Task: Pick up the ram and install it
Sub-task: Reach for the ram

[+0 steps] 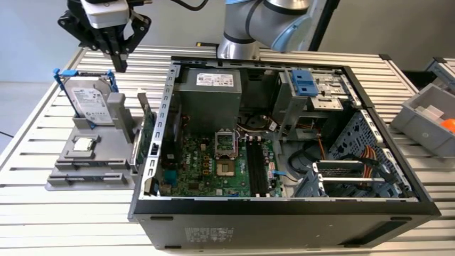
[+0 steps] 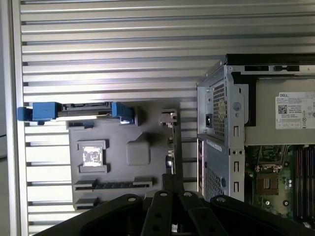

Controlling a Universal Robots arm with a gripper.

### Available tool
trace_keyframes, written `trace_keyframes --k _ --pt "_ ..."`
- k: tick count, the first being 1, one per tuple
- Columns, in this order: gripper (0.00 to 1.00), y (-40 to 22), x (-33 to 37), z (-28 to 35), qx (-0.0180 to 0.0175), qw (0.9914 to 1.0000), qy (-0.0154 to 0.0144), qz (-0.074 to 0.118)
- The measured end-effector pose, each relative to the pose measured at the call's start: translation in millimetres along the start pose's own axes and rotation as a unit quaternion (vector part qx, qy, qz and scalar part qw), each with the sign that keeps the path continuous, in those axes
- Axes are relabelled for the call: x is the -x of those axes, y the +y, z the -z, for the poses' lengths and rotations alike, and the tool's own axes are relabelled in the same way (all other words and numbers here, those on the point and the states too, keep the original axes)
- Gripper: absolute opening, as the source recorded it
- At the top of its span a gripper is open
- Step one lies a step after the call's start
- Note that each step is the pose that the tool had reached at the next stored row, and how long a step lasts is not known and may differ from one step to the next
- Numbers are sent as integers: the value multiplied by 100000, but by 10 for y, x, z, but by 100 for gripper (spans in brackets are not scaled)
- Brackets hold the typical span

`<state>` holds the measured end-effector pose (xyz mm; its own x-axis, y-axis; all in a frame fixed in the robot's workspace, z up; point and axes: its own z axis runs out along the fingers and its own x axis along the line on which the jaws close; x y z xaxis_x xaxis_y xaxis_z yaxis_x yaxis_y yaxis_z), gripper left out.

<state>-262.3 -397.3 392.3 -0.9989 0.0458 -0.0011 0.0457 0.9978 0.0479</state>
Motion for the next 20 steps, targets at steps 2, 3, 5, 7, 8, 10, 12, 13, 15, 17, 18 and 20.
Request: trace_keyframes --k 2,3,5,7,8,10,12,13,15,17,18,20 --pt "0 0 -8 0 -2 100000 22 -3" --pt "0 -1 -12 0 -4 100000 30 0" --pt "0 -1 -23 0 -3 100000 41 -5" --pt "0 -2 -33 0 -3 100000 52 -3" --pt "0 -2 -39 0 -3 100000 55 -4" --pt "0 -3 -49 0 -3 100000 66 -2" --pt "0 -3 -62 0 -7 100000 73 -5" --pt "0 -3 -71 0 -5 100000 73 -5" --pt "0 -4 -84 0 -5 100000 75 -6" --pt "0 -4 -94 0 -3 100000 73 -4" --pt "0 -5 -99 0 -3 100000 73 -1" --pt "0 -5 -102 0 -6 100000 77 7"
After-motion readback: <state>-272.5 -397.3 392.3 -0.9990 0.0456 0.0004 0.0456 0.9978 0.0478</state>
